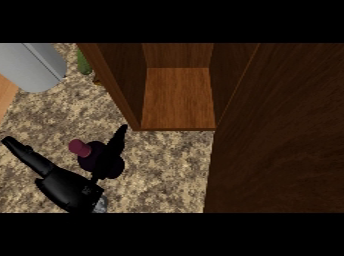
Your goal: Pick up the wine, place it into the cabinet and close the cabinet
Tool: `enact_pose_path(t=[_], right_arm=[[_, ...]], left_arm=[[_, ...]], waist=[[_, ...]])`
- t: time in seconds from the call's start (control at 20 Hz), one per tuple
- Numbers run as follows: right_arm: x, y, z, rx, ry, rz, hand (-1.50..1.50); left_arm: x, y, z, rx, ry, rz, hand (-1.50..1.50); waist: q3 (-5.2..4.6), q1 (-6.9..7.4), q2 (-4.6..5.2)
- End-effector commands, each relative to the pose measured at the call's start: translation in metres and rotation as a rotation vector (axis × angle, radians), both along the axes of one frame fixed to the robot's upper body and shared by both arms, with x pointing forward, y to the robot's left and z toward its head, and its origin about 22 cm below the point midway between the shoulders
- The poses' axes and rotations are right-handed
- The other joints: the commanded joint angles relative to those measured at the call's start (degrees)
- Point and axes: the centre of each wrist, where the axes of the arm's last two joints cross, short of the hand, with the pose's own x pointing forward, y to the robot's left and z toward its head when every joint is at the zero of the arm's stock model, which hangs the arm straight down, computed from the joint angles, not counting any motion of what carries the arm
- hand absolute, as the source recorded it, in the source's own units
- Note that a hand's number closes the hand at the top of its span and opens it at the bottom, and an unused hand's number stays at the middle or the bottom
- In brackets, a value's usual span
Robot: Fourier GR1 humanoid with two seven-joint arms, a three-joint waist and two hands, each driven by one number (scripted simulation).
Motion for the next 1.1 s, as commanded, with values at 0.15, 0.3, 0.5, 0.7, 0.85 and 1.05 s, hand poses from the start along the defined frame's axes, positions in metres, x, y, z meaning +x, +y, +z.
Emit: enact_pose_path(t=[0.15, 0.3, 0.5, 0.7, 0.85, 1.05], right_arm=[[-0.008, 0.001, 0.007, 0.079, -0.013, 0.059, -1.50], [-0.022, -0.001, 0.014, 0.060, -0.008, 0.068, -1.50], [-0.024, -0.005, 0.016, 0.059, -0.005, 0.063, -1.50], [-0.031, -0.007, 0.014, 0.068, -0.009, 0.051, -1.50], [-0.016, -0.010, 0.010, 0.051, -0.014, 0.085, -1.50], [-0.022, -0.005, 0.006, 0.060, -0.005, 0.073, -1.50]], left_arm=[[-0.015, 0.002, -0.026, -0.155, -0.001, 0.010, -1.50], [-0.027, 0.014, -0.050, -0.169, 0.014, 0.064, -1.50], [-0.041, 0.009, -0.049, -0.200, 0.029, 0.050, -1.50], [-0.051, 0.012, -0.053, -0.200, 0.053, 0.071, -1.50], [-0.045, 0.010, -0.058, -0.200, 0.067, 0.059, -1.50], [-0.034, 0.008, -0.064, -0.199, 0.087, 0.045, -1.50]], waist=[[0.01, 0.32, 0.09], [-0.04, 0.15, 0.04], [-0.06, 0.32, -0.05], [-0.09, 0.36, -0.15], [-0.08, 0.48, -0.07], [-0.13, 0.20, -0.08]])
